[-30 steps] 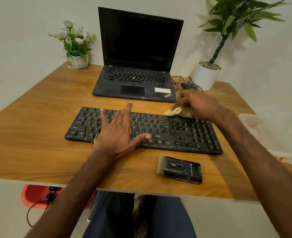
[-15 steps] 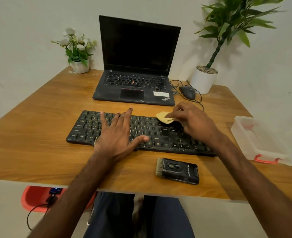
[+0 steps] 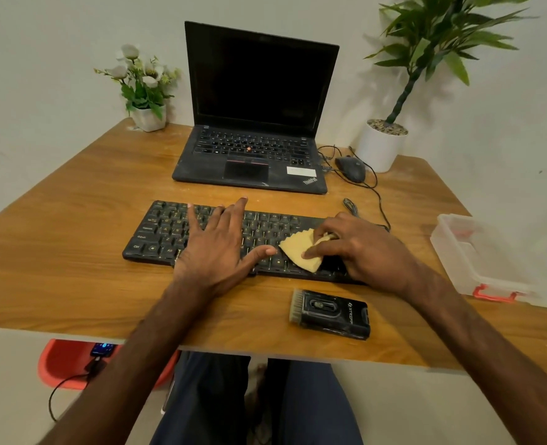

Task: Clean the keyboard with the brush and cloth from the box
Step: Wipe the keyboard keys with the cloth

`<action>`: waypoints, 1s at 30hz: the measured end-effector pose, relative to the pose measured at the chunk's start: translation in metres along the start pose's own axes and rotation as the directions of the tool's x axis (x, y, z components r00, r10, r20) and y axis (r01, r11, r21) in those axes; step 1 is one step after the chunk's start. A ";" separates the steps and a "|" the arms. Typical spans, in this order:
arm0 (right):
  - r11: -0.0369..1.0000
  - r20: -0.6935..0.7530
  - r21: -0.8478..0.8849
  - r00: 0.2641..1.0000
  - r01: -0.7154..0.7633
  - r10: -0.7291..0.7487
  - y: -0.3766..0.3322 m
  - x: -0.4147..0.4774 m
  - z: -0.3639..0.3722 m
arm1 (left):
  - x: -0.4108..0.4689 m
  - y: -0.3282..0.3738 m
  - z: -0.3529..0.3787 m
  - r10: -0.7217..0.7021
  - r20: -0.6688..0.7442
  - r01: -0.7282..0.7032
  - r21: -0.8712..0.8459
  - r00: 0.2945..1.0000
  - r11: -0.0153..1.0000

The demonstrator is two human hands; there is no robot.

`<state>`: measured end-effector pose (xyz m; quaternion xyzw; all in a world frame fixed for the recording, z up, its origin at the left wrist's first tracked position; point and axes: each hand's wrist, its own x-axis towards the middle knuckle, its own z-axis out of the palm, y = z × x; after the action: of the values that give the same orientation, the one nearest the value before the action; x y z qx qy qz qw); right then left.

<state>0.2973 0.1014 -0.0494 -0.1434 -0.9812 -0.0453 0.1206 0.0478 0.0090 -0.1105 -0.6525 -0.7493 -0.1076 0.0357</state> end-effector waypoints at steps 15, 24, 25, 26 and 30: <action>0.805 0.185 -0.345 0.876 0.483 -0.446 0.016 -0.005 0.000 | -0.001 -0.002 0.001 0.009 -0.020 -0.009 -0.013 1.000 1.000; 0.765 0.128 -0.371 0.845 0.526 -0.519 -0.005 0.026 0.011 | -0.001 -0.003 0.002 0.040 -0.038 -0.043 -0.086 0.998 0.995; 0.770 0.109 -0.368 0.847 0.521 -0.521 -0.011 0.035 0.016 | -0.001 -0.004 0.002 0.044 -0.043 -0.049 -0.099 0.998 0.994; 0.779 0.092 -0.360 0.850 0.514 -0.518 -0.016 0.043 0.019 | -0.002 -0.004 0.002 0.050 -0.047 -0.055 -0.116 0.998 0.992; 0.778 0.104 -0.356 0.849 0.517 -0.517 -0.013 0.045 0.020 | -0.003 -0.005 0.001 0.057 -0.077 -0.070 -0.184 0.995 0.980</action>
<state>0.2468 0.1033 -0.0580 0.1113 -0.9559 -0.2613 0.0742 0.0435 0.0062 -0.1128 -0.6723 -0.7130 -0.1993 0.0045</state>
